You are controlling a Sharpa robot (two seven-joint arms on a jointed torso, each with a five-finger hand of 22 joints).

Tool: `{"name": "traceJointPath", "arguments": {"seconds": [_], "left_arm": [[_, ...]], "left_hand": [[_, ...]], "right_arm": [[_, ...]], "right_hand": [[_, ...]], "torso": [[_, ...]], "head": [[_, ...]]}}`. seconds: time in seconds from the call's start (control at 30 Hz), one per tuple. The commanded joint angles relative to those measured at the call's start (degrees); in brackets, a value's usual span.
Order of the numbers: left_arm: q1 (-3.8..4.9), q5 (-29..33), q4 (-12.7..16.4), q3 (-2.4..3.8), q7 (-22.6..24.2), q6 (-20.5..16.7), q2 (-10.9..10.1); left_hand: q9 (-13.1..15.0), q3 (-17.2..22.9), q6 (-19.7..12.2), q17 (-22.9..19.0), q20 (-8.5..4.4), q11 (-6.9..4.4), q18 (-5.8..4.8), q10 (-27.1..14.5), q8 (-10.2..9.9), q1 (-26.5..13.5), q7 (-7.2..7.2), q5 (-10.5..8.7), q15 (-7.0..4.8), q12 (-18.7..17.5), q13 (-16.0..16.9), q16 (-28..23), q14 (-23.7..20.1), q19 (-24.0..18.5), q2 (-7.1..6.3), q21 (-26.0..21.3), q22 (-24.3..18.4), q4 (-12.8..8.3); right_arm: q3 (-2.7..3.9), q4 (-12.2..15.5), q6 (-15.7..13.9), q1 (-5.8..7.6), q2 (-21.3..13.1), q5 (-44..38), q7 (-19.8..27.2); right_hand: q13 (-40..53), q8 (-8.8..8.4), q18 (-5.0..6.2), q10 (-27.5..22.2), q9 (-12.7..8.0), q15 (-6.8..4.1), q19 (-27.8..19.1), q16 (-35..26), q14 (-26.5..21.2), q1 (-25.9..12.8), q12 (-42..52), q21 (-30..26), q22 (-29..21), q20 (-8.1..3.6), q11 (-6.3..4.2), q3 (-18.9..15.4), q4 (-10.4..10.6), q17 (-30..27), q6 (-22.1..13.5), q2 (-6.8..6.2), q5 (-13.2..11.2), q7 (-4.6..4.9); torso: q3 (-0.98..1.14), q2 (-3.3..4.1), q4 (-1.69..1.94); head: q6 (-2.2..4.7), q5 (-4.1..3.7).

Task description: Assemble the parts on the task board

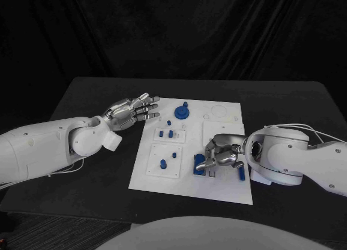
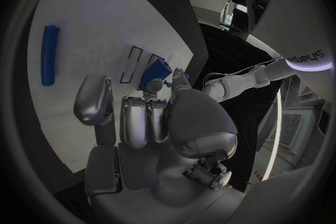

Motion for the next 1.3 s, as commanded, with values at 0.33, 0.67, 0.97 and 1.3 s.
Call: {"name": "traceJointPath", "arguments": {"seconds": [0.33,0.67,0.97,1.3], "left_arm": [[-0.15,0.0,0.0,0.04,0.5,1.3,0.1],[-0.17,0.0,-0.1,0.04,0.4,1.4,0.0],[-0.20,0.0,-0.2,0.04,0.4,1.5,0.0],[-0.23,0.0,-0.2,0.04,0.4,1.6,0.0]], "left_hand": [[0.1,0.0,0.2,0.1,0.04,0.35,-0.25,0.2,0.2,0.5,0.25,0.24,0.21,0.3,0.1,0.3,0.4,0.4,0.01,0.3,0.0,-0.3],[0.1,0.0,0.2,0.1,0.04,0.35,-0.25,0.2,0.2,0.5,0.26,0.27,0.24,0.3,0.1,0.3,0.4,0.4,0.02,0.3,0.0,-0.3],[0.1,0.0,0.2,0.1,0.04,0.35,-0.25,0.2,0.2,0.5,0.26,0.27,0.24,0.3,0.1,0.3,0.4,0.4,0.02,0.3,0.0,-0.3],[0.1,0.1,0.1,0.1,0.05,0.36,-0.26,0.2,0.2,0.6,0.26,0.32,0.27,0.3,0.1,0.3,0.4,0.4,0.04,0.3,0.0,-0.3]], "right_arm": [[0.01,-0.8,2.1,-0.39,0.5,-1.7,-1.6],[0.01,-1.0,1.7,-0.52,0.6,-1.7,-1.5],[0.01,-1.2,2.5,-0.70,0.7,-1.7,-1.8],[0.01,-1.0,1.1,-0.95,-0.2,-1.7,-1.1]], "right_hand": [[15.1,-0.12,0.34,5.9,0.8,-0.50,0.0,-0.3,4.6,2.4,0.1,-0.2,8.0,-0.61,-0.39,0.9,-1.8,7.6,-0.6,0.08,2.0,0.09],[15.1,-0.41,0.33,5.9,1.2,-0.52,0.0,-0.3,4.6,4.2,0.1,-0.3,8.0,-0.64,-0.39,1.8,-3.0,7.5,-0.8,0.87,4.6,0.10],[15.1,-0.75,0.30,5.9,1.5,-0.52,0.1,-0.2,4.6,6.0,0.1,-0.2,8.1,-0.65,-0.38,2.6,-4.6,7.6,-0.4,1.10,6.8,0.12],[15.1,-5.15,0.35,5.9,-0.2,-0.58,0.0,-0.3,4.5,-0.6,0.1,-0.6,8.0,-0.67,-0.42,-0.5,-0.2,7.2,-3.0,0.17,-1.9,0.21]], "torso": [[0.00,0.01,0.01],[0.01,0.01,0.02],[0.00,0.00,0.00],[0.00,0.01,0.01]], "head": [[0.00,0.15],[0.00,0.15],[0.00,0.18],[0.00,0.20]]}}
